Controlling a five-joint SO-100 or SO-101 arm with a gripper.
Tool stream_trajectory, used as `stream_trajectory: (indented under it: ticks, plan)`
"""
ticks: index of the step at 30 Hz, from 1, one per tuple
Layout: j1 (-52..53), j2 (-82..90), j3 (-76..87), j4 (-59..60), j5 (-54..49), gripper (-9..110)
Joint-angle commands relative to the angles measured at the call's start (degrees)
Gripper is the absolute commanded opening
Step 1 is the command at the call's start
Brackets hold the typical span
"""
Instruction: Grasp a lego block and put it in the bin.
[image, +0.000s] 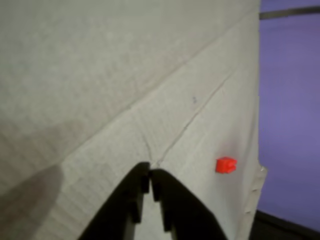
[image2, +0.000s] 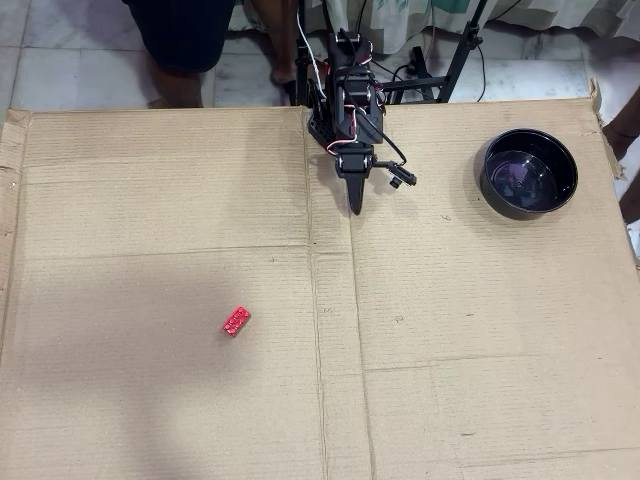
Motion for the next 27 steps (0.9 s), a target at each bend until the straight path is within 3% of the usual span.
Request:
stream_trajectory:
  ticks: [1,16,22,27]
  plan:
    - [0.3,-1.2,-3.5,-0.7,4.9,0]
    - [0.3,-29.2,-24.5,-1.0,42.1,0]
    - [0.4,-41.5,-32.1,-5.1,51.5,17]
    - [2.5,-51.0,-33.9,-17.3,57.7,27]
